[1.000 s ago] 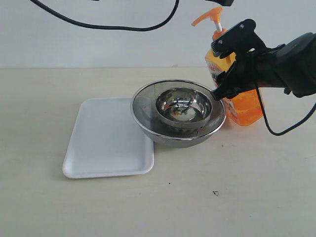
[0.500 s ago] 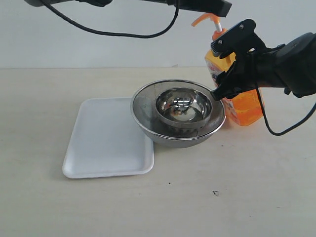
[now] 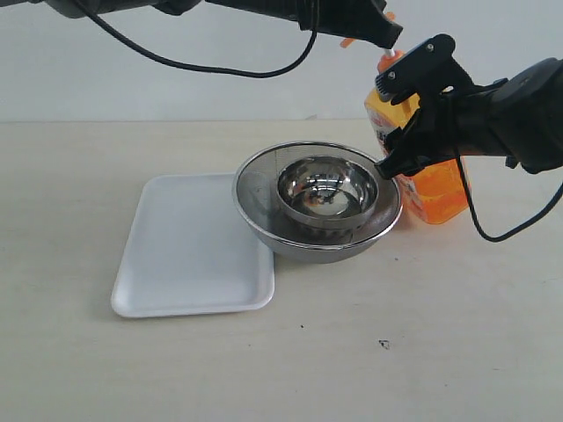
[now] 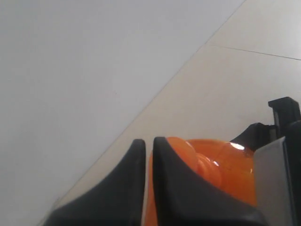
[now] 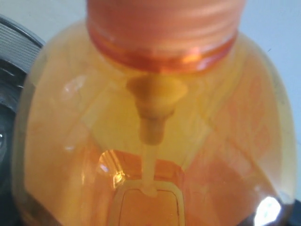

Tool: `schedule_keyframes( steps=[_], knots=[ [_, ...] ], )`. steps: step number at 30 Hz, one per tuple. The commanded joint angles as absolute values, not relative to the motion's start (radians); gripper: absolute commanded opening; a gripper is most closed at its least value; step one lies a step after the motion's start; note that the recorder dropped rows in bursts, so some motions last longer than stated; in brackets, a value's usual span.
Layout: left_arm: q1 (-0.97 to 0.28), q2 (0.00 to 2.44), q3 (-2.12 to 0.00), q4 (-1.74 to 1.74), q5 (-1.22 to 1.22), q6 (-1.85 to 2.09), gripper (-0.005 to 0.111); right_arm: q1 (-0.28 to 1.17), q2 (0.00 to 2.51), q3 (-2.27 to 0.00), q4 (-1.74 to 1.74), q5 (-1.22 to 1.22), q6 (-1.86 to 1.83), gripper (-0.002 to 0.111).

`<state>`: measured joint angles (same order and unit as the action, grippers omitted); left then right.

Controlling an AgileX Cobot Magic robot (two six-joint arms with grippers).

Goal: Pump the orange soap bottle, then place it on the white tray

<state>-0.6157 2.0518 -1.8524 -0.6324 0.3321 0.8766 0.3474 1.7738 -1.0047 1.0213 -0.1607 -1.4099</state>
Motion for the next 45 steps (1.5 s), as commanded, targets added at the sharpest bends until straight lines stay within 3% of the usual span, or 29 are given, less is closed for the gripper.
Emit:
schedule_keyframes(
  steps=[1, 17, 45],
  knots=[
    [-0.614, 2.052, -1.858, -0.585, 0.366, 0.831, 0.005, 0.348, 1.777, -0.990, 1.022, -0.124, -1.410, 0.000],
    [-0.614, 2.071, -1.858, -0.585, 0.507, 0.831, 0.005, 0.348, 1.777, -0.990, 1.022, -0.124, -1.410, 0.000],
    [-0.614, 2.091, -1.858, -0.585, 0.517, 0.831, 0.005, 0.348, 1.777, -0.990, 1.022, -0.116, -1.410, 0.000]
  ],
)
